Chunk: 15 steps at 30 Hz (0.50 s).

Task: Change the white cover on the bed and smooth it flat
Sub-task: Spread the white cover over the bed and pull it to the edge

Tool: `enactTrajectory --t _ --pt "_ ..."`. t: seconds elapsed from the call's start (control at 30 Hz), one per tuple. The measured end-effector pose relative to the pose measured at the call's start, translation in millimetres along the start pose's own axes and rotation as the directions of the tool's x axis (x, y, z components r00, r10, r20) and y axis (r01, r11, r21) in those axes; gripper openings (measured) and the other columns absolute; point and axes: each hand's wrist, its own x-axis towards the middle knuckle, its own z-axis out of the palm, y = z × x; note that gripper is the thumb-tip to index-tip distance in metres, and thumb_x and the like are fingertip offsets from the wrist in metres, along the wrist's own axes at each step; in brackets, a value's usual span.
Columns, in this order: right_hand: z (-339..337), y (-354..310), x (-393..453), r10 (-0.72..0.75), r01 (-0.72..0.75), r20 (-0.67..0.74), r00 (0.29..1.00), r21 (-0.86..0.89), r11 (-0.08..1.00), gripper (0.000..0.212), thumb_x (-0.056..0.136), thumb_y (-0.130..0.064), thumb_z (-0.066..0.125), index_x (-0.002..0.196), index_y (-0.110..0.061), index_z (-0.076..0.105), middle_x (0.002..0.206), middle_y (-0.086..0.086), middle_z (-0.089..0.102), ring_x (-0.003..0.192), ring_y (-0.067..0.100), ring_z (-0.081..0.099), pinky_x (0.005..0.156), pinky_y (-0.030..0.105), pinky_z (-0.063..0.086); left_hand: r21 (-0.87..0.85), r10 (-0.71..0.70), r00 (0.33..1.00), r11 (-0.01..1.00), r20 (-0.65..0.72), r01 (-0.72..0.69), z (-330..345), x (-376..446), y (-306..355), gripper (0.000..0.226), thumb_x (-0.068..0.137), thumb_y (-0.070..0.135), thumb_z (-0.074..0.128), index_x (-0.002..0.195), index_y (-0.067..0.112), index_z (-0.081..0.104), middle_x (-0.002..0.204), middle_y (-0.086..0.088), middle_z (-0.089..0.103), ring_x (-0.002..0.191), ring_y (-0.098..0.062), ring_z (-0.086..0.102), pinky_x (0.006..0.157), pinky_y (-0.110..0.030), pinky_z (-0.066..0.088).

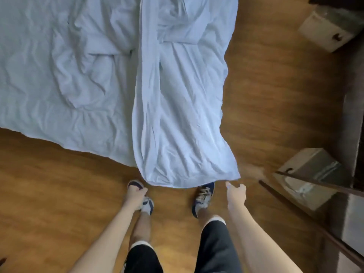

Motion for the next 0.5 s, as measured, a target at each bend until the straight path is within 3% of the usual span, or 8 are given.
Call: enactTrajectory --t 0.07,0.13,0.2,0.3,0.5 --pt "11.3 -1.6 -15.0 -0.068 0.070 0.028 0.997 -0.085 0.994 0.065 0.093 -0.023 0.059 0.149 -0.010 0.028 0.142 0.015 0.045 0.112 0.030 0.052 0.082 0.033 0.038 0.097 0.075 0.997 0.992 0.024 -0.077 -6.4 3.9 0.1 0.017 0.095 0.022 0.056 0.083 0.010 0.055 0.078 -0.004 0.048 0.070 -0.021 0.048 0.065 -0.029 0.033" --pt "24.5 -2.4 -40.1 -0.090 0.099 0.071 0.993 -0.133 0.986 0.060 0.094 -0.021 0.055 0.148 -0.010 0.030 0.140 0.013 0.048 0.106 0.027 0.051 0.084 0.034 0.039 0.159 0.122 0.991 0.979 0.049 -0.129 -17.6 1.9 2.0 0.019 0.096 0.030 0.053 0.106 0.014 0.050 0.098 -0.002 0.052 0.088 -0.020 0.052 0.073 -0.029 0.039" --pt "39.1 -6.5 -62.6 -0.114 0.135 0.117 0.987 -0.186 0.973 0.056 0.094 -0.021 0.053 0.145 -0.010 0.034 0.139 0.012 0.049 0.112 0.028 0.052 0.088 0.035 0.041 0.168 0.167 0.982 0.969 0.086 -0.180 -35.5 0.3 10.4 0.018 0.095 0.033 0.052 0.108 0.021 0.046 0.101 0.001 0.054 0.091 -0.018 0.053 0.075 -0.029 0.041" --pt "59.3 -18.4 -98.2 -0.164 0.196 0.144 0.976 -0.243 0.950 0.046 0.096 -0.020 0.051 0.140 -0.008 0.041 0.134 0.013 0.053 0.105 0.026 0.050 0.083 0.031 0.037 0.151 0.227 0.965 0.957 0.131 -0.246 -66.6 -5.0 17.3 0.017 0.096 0.032 0.050 0.108 0.020 0.051 0.100 0.005 0.057 0.089 -0.014 0.056 0.068 -0.028 0.042" --pt "108.4 -59.1 -191.7 -0.223 0.253 0.192 0.956 -0.149 0.956 0.037 0.093 -0.020 0.053 0.128 -0.008 0.052 0.124 0.009 0.059 0.112 0.027 0.055 0.087 0.032 0.039 0.153 0.307 0.929 0.928 0.204 -0.340 -179.4 -7.3 8.8 0.011 0.096 0.031 0.050 0.100 0.023 0.058 0.098 0.006 0.060 0.090 -0.011 0.057 0.076 -0.029 0.046"
